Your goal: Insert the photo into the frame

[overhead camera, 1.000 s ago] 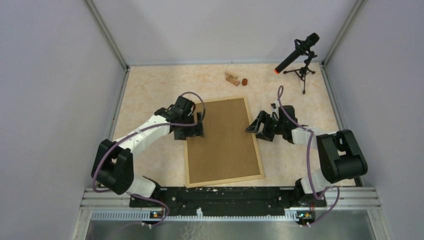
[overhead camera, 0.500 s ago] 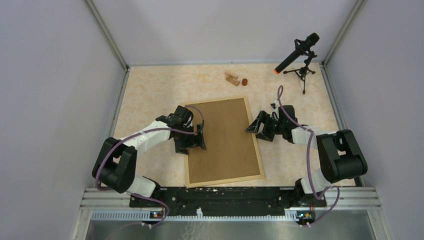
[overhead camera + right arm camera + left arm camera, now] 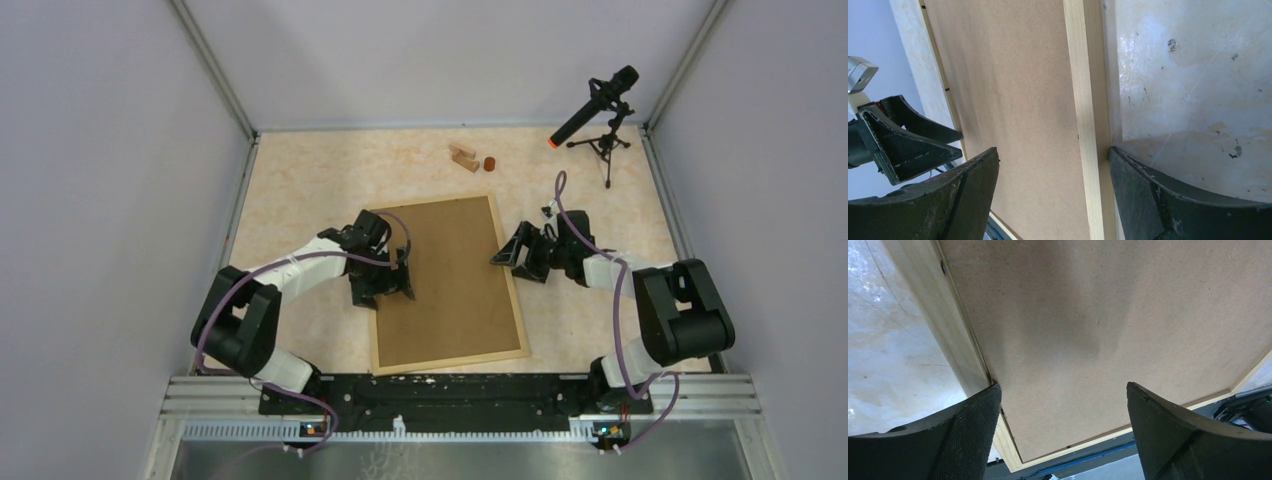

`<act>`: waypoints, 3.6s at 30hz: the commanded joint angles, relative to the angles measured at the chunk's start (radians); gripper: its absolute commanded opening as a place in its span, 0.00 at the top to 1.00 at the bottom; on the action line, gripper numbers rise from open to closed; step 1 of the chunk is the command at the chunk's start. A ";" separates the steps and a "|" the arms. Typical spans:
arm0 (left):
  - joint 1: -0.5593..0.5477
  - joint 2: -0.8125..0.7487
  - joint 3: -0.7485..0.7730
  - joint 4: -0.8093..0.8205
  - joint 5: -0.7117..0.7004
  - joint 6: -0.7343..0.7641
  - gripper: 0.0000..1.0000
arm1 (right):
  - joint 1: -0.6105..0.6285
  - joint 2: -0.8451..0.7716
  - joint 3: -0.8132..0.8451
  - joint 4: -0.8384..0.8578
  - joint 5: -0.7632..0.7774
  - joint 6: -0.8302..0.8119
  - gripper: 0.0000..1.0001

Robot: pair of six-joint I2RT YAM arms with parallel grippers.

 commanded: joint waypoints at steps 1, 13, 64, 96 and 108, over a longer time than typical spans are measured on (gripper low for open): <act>-0.038 0.023 -0.043 0.038 -0.011 -0.002 0.01 | 0.017 0.050 -0.035 -0.183 0.045 -0.025 0.19; -0.039 -0.074 -0.039 -0.021 -0.001 -0.010 0.01 | 0.018 0.070 -0.041 -0.158 0.044 -0.025 0.19; 0.128 0.004 -0.086 0.197 -0.016 0.023 0.14 | 0.018 0.068 0.075 -0.287 0.146 -0.186 0.19; -0.092 0.267 0.325 0.401 0.561 0.167 0.28 | 0.063 -0.162 0.198 -0.770 0.320 -0.220 0.33; -0.124 0.419 0.189 0.527 0.584 0.060 0.46 | 0.131 -0.051 0.167 -0.675 0.333 -0.207 0.65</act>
